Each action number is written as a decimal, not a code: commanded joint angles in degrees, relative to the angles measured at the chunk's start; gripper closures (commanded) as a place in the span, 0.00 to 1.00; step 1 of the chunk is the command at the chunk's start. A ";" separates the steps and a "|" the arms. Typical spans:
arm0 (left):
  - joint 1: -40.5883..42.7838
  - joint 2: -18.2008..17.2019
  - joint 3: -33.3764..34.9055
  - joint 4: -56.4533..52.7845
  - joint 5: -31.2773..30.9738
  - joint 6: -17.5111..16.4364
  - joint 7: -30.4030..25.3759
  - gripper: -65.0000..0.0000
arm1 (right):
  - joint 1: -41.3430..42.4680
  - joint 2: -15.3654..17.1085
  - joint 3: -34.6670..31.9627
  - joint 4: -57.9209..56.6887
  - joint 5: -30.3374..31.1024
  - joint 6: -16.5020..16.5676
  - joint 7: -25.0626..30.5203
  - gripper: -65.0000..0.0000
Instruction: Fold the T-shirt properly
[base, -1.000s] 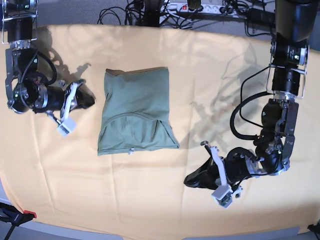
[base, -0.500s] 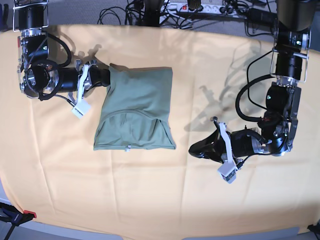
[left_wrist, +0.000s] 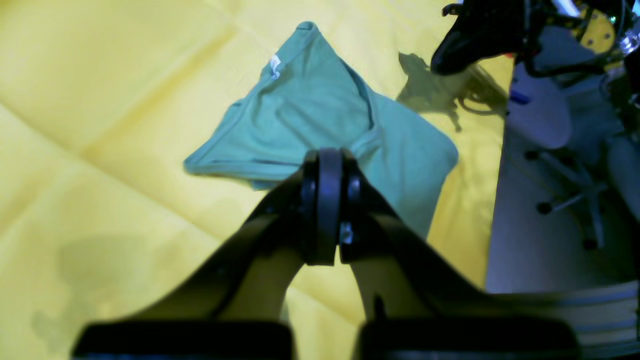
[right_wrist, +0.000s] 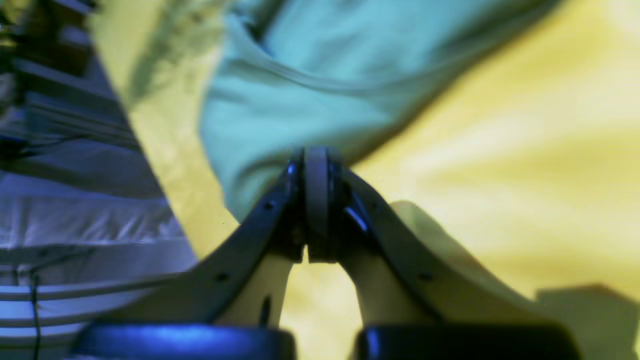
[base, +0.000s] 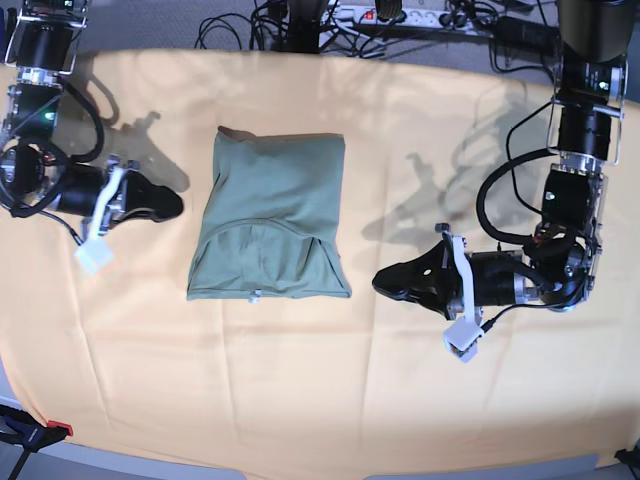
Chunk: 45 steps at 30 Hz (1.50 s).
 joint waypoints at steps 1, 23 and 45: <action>-1.42 -0.81 -0.59 0.90 -2.32 -0.32 -0.35 1.00 | 0.57 0.94 2.08 1.09 1.78 0.30 0.66 1.00; 24.26 -9.46 -18.86 27.89 -9.08 -0.32 11.28 1.00 | -28.13 0.94 25.68 30.88 1.78 0.30 0.66 1.00; 83.97 -12.22 -45.51 51.12 -9.08 2.69 13.81 1.00 | -64.61 -9.51 32.13 35.60 1.78 0.30 0.66 1.00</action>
